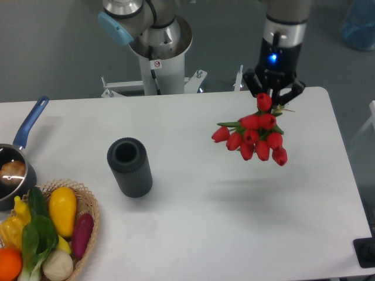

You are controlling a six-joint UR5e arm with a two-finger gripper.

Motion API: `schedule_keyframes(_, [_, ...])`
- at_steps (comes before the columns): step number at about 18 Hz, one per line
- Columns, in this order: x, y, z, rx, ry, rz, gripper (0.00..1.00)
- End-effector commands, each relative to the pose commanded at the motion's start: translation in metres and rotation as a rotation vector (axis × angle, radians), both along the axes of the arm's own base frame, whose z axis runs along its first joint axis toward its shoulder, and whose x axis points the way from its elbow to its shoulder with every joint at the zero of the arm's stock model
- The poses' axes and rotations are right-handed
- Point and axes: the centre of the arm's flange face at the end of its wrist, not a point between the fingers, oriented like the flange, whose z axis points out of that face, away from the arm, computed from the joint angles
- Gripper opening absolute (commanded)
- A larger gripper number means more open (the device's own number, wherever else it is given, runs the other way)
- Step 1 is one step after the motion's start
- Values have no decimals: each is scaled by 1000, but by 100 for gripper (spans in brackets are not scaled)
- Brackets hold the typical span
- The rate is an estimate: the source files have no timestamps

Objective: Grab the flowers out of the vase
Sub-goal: 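Carry the held tulips away from the vase over the open table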

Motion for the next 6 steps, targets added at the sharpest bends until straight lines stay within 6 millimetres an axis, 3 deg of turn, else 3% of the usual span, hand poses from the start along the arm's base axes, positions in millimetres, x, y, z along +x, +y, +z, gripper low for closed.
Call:
schedule_keyframes(3, [-10,23,-6,-75,-26,-38,0])
schedule_keyframes(6, [-19,26,-18,-116,-35,-38,0])
